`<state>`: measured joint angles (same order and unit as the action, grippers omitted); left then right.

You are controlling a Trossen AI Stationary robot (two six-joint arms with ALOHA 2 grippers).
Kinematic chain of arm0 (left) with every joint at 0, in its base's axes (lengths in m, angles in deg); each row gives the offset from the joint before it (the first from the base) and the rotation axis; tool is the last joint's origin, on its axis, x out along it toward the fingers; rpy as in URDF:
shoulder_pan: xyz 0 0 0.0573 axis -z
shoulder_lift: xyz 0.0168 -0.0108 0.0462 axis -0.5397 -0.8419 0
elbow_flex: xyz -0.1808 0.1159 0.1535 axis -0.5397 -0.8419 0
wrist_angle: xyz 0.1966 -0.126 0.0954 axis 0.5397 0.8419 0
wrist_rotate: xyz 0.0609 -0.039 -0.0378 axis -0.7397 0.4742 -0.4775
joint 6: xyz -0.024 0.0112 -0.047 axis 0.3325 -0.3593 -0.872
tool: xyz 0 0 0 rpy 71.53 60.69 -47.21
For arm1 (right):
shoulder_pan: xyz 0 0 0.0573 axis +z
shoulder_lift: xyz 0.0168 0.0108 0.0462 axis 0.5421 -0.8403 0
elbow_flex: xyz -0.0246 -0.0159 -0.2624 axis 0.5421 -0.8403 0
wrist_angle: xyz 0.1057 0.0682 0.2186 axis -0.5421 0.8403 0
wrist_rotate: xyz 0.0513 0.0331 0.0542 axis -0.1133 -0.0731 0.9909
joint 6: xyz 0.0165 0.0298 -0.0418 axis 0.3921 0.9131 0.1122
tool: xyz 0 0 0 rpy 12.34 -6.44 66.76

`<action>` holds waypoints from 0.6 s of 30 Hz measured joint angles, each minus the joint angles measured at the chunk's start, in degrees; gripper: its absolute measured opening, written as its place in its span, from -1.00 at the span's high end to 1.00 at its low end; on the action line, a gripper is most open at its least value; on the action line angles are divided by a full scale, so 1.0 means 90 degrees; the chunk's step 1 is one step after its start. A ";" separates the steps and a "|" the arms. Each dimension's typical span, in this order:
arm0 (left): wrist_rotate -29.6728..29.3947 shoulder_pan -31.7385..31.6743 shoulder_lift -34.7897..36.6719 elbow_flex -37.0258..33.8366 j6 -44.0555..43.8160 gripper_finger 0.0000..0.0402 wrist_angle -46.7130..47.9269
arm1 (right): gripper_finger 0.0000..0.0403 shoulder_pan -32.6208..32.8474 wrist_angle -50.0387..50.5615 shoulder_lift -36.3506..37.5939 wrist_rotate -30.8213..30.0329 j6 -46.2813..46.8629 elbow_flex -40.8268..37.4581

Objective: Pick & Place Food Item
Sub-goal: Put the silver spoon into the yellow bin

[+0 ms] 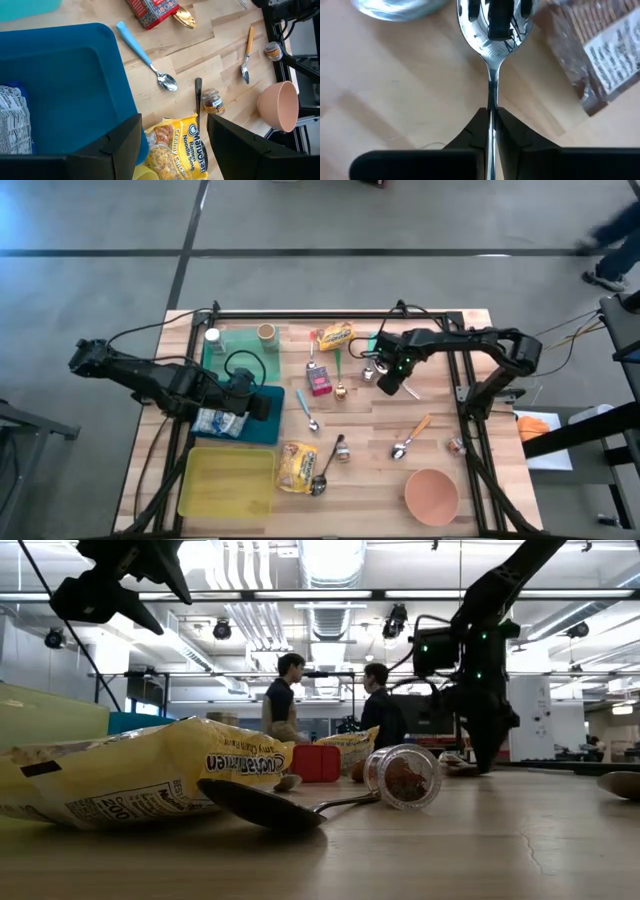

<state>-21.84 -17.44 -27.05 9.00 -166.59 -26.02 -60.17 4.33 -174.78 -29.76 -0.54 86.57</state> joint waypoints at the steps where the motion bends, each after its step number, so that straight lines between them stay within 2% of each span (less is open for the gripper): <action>1: 0.0001 0.0000 -0.0001 0.0000 -0.0018 -0.15 -0.0003 | 0.94 0.0018 0.0002 0.0088 0.0090 0.0005 0.0000; 5: -0.0008 0.0000 0.0000 0.0000 -0.0050 -0.15 -0.0212 | 0.94 0.0142 0.0006 0.0602 0.0415 0.0135 0.0000; 10: -0.0323 0.0000 -0.0010 0.0000 -0.0048 -0.15 -0.0656 | 0.95 0.0353 -0.0143 0.1440 0.0890 0.0440 0.0000; 15: -0.0583 -0.0076 -0.0211 -0.0005 0.0558 -0.15 -0.1618 | 0.95 0.0745 -0.1134 0.2187 0.1558 0.0939 0.0000; 18: -0.0603 -0.0194 -0.0461 -0.0007 0.1047 -0.15 -0.2458 | 0.95 0.0985 -0.1962 0.2502 0.1646 0.1414 0.0008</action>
<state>-27.27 -19.18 -31.20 8.93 -157.17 -48.14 -51.31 -13.33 -152.26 -14.95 12.18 86.64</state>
